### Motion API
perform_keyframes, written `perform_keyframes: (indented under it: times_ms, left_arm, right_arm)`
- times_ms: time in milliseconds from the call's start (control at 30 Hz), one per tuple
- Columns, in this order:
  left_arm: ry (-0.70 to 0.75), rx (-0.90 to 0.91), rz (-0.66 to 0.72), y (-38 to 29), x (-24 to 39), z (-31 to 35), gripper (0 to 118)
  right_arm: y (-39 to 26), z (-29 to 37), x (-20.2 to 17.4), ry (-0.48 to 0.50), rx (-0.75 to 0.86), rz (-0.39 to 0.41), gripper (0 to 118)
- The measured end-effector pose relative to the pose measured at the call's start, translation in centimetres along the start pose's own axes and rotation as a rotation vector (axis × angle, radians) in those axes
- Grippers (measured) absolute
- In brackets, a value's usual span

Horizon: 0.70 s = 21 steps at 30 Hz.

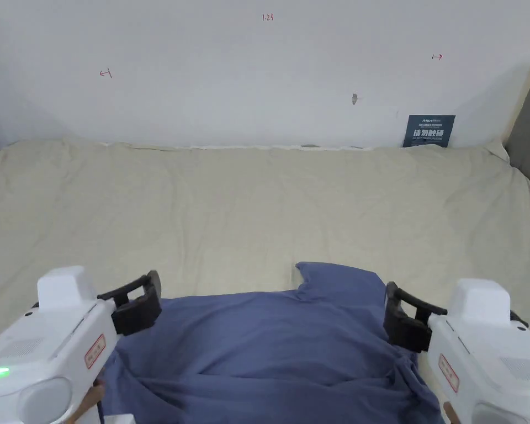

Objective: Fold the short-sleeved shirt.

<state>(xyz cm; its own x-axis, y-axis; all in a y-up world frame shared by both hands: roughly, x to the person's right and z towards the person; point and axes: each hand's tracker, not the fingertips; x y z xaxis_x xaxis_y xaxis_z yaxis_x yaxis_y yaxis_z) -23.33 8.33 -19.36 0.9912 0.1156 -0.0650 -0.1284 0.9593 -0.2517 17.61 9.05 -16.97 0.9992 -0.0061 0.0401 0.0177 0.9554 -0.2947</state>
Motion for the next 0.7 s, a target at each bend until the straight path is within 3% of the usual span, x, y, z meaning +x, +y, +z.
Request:
perform_keyframes:
  times_ms: [67,100,133,167,200,233,500,700]
  left_arm:
    - [0.009,0.062,-0.034,0.5,1.0,0.2,99]
    - [0.013,0.086,-0.045,0.5,1.2,0.3,87]
    - [0.010,0.105,-0.063,0.4,1.5,0.4,61]
    - [0.007,0.110,-0.079,0.3,1.7,0.3,35]
    - [0.011,0.102,-0.083,0.2,2.0,0.2,9]
    - [0.020,0.095,-0.094,0.0,2.2,-0.2,0]
    - [0.014,0.028,-0.119,-0.3,0.9,-4.1,0]
    - [-0.023,-0.213,-0.085,0.3,-1.9,-10.8,0]
  right_arm:
    - [0.9,0.5,-1.0,-0.034,0.058,0.030,100]
    - [1.1,0.6,-1.3,-0.050,0.078,0.042,98]
    - [1.1,0.6,-1.5,-0.049,0.100,0.054,86]
    - [1.2,0.7,-1.7,-0.041,0.113,0.063,70]
    - [1.2,0.6,-1.9,-0.041,0.112,0.066,44]
    - [1.2,0.4,-2.0,-0.043,0.111,0.069,4]
    - [0.9,-2.1,-2.3,-0.031,0.093,0.087,1]
    - [1.4,-5.3,-2.4,-0.023,0.063,0.082,1]
